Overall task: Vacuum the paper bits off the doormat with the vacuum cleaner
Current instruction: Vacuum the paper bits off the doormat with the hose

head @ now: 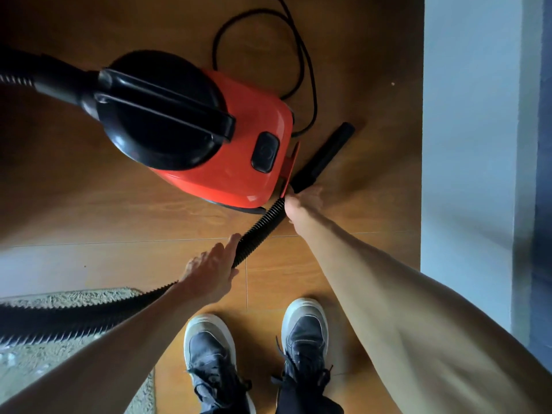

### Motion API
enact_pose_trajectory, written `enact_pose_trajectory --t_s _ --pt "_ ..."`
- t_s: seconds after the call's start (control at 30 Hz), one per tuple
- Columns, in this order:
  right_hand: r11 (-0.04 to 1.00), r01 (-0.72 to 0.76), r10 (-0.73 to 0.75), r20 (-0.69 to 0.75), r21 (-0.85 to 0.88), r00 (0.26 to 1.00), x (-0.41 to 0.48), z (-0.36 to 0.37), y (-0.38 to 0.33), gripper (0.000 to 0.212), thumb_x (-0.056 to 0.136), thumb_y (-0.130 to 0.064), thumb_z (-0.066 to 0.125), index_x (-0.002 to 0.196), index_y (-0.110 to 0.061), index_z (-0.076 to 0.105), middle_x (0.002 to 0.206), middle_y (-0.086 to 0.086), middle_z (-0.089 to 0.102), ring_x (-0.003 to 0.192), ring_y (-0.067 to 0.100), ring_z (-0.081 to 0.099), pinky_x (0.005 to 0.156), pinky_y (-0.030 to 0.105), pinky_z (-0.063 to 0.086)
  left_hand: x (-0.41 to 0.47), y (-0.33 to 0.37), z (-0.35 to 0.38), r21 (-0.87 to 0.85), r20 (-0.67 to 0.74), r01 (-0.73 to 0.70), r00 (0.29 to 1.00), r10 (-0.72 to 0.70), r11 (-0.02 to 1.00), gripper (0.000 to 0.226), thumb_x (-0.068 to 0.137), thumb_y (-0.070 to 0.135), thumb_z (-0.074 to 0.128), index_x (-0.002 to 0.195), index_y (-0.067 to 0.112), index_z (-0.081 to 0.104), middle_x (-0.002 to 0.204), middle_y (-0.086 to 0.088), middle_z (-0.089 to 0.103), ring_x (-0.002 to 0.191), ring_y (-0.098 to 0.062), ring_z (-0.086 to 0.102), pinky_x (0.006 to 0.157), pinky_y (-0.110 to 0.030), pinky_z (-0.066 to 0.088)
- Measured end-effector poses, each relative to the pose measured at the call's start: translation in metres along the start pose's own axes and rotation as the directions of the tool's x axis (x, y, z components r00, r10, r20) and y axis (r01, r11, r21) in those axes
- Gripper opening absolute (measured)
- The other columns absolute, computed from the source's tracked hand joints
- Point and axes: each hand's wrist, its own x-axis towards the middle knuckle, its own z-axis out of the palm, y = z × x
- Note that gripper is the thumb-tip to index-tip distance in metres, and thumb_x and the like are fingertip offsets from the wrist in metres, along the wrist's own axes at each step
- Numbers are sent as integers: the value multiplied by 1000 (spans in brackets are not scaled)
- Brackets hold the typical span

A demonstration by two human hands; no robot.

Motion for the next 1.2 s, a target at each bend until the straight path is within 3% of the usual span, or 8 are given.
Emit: enact_pose_trajectory --t_s 0.3,0.47,0.6,0.73,0.83,1.0,1.1,1.2 --pt "958 61 -16 -159 280 987 -47 -27 17 40 93 -24 62 120 -2 41 109 13 63 91 28 63 77 34 54 -38 9 -21 -30 79 -61 995 64 998 68 97 26 57 152 26 17 121 -8 57 103 -29 61 81 -41 49" --pt "943 100 -56 -145 316 988 -127 -83 12 41 90 -20 63 115 -10 33 97 7 57 83 25 55 72 27 39 -92 30 -41 -91 116 -55 991 66 994 67 98 14 54 152 25 16 112 -7 55 92 -21 55 71 -32 39" --pt "918 258 -223 -146 302 964 -182 -116 -11 38 87 -9 62 115 -11 36 82 -9 50 68 6 52 60 20 38 -130 43 -63 -53 116 17 993 -11 998 77 96 5 49 156 25 4 125 -7 50 110 -23 51 88 -40 44" --pt "857 470 -455 -115 211 883 -228 -134 -39 45 87 -9 65 119 -16 34 90 -11 53 80 14 61 81 31 54 -160 57 -94 -76 52 57 997 -53 995 83 95 5 48 157 22 -3 133 -9 44 116 -25 48 92 -38 45" --pt "799 597 -596 -39 74 802 -262 -142 -63 51 90 -21 66 129 -8 35 100 -8 54 100 17 56 95 32 45 -179 69 -118 -89 -88 96 991 -104 991 75 100 29 49 156 21 0 134 -9 45 116 -25 50 87 -36 50" --pt "648 760 -752 114 -56 649 -316 -147 -96 69 93 -28 62 146 -6 24 131 5 49 123 18 46 95 16 31 -213 79 -151 -72 -234 306 920 -314 949 66 100 51 41 152 29 7 134 -10 43 124 -29 43 96 -44 48" --pt "557 826 -803 198 -90 563 -340 -143 -111 68 92 -29 62 146 -9 25 136 6 50 126 25 48 102 29 36 -229 74 -158 -209 -270 339 882 -387 917 63 98 53 44 149 31 14 126 -9 48 117 -29 48 89 -42 52" --pt "440 894 -845 300 -79 443 -365 -138 -124 67 91 -17 64 146 -5 28 127 -3 46 115 3 42 104 14 33 -241 62 -158 -349 -308 296 860 -407 889 64 97 53 47 149 28 19 119 -10 55 106 -29 57 80 -39 52"
